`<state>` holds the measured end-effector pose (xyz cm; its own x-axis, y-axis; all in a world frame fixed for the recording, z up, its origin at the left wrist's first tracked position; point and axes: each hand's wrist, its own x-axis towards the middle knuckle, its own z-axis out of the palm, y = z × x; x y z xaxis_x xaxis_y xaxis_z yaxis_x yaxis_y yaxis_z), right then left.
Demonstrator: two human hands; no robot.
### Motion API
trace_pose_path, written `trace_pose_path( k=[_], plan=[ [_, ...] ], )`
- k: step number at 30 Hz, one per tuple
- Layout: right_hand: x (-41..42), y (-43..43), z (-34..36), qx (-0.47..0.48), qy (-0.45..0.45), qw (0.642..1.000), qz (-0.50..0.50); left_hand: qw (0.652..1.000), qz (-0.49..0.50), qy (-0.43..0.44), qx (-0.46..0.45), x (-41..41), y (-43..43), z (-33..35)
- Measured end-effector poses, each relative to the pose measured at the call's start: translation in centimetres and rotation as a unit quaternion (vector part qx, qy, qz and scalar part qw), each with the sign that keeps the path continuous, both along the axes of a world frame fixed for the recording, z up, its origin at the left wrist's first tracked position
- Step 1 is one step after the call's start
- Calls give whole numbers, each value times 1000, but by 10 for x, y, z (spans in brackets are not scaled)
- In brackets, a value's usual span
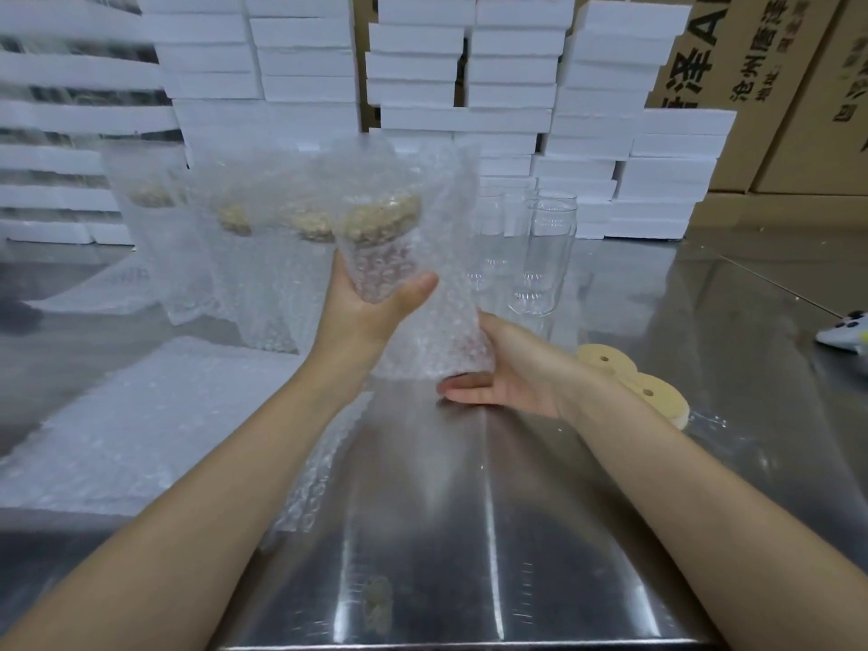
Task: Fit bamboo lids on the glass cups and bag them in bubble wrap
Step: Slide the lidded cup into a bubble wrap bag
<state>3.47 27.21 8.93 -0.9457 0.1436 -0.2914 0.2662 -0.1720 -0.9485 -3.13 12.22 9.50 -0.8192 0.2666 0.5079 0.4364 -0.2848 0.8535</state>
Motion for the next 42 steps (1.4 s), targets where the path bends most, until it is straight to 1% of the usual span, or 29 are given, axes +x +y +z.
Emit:
trace_pose_path(
  k=[1, 3, 5, 6, 8, 11, 14, 17, 19, 20, 21, 22, 23, 24, 25, 26, 27, 29, 30, 32, 34, 36, 38, 39, 40, 41, 42],
  plan=[
    [-1, -6, -4, -11, -7, 1000, 1, 1000, -3, 4, 3, 2, 0, 0],
    [-3, -13, -9, -20, -10, 999, -33, 1000, -10, 12, 1, 4, 1, 0],
    [-4, -13, -11, -2, 6, 998, -66, 999, -16, 36, -14, 6, 1, 1],
    [-4, -11, -13, 18, 22, 997, -72, 998, -19, 47, -28, 7, 1, 2],
    [-4, -4, -17, 106, 64, 989, -82, 997, -17, 51, -59, 10, 1, 5],
    [-7, 1, -22, 243, 105, 959, -97, 991, -17, 71, -114, 11, 0, 5],
    [-11, 7, -26, 359, 136, 913, -136, 986, -8, 101, -134, 12, 4, -1],
    [-13, 17, -26, 447, 147, 872, -138, 986, 2, 100, -134, 11, 8, -9],
    [-13, 24, -23, 480, 151, 853, -139, 986, 3, 91, -141, 9, 8, -12],
    [-13, 27, -20, 476, 170, 848, -160, 985, 3, 87, -148, 8, 7, -11],
    [-12, 29, -17, 451, 203, 848, -193, 985, 4, 83, -154, 7, 7, -11],
    [-11, 31, -12, 401, 235, 857, -225, 984, 6, 79, -158, 7, 6, -10],
    [-11, 32, -7, 325, 260, 877, -242, 984, 12, 77, -163, 7, 6, -9],
    [-11, 33, -1, 239, 274, 901, -237, 983, 20, 74, -167, 7, 5, -7],
    [-12, 32, 3, 166, 282, 921, -211, 983, 29, 72, -167, 8, 4, -6],
    [-12, 30, 6, 118, 290, 934, -173, 984, 36, 68, -160, 8, 3, -4],
    [-13, 28, 6, 99, 299, 940, -133, 986, 43, 63, -148, 7, 2, -2],
    [-13, 25, 2, 126, 326, 933, -85, 990, 44, 54, -124, 7, 0, 1],
    [-13, 25, -1, 152, 345, 922, -86, 991, 40, 51, -117, 6, -1, 3],
    [-11, 26, 0, 164, 387, 899, -122, 992, 39, 43, -112, 4, -3, 6],
    [-8, 27, 5, 155, 391, 895, -150, 994, 43, 28, -96, 3, -4, 6],
    [-7, 26, 11, 169, 345, 913, -135, 995, 53, 16, -80, 3, -5, 7],
    [-3, 24, 17, 199, 258, 942, -75, 995, 65, 11, -68, 3, -7, 9],
    [0, 24, 19, 233, 215, 948, -44, 996, 67, 12, -65, 3, -7, 10],
    [4, 24, 20, 287, 185, 940, -26, 996, 63, 15, -67, 4, -7, 10],
    [6, 23, 20, 354, 173, 919, -30, 995, 58, 20, -76, 4, -7, 10],
    [7, 24, 20, 415, 183, 890, -53, 994, 53, 24, -93, 5, -7, 10]
  ],
)
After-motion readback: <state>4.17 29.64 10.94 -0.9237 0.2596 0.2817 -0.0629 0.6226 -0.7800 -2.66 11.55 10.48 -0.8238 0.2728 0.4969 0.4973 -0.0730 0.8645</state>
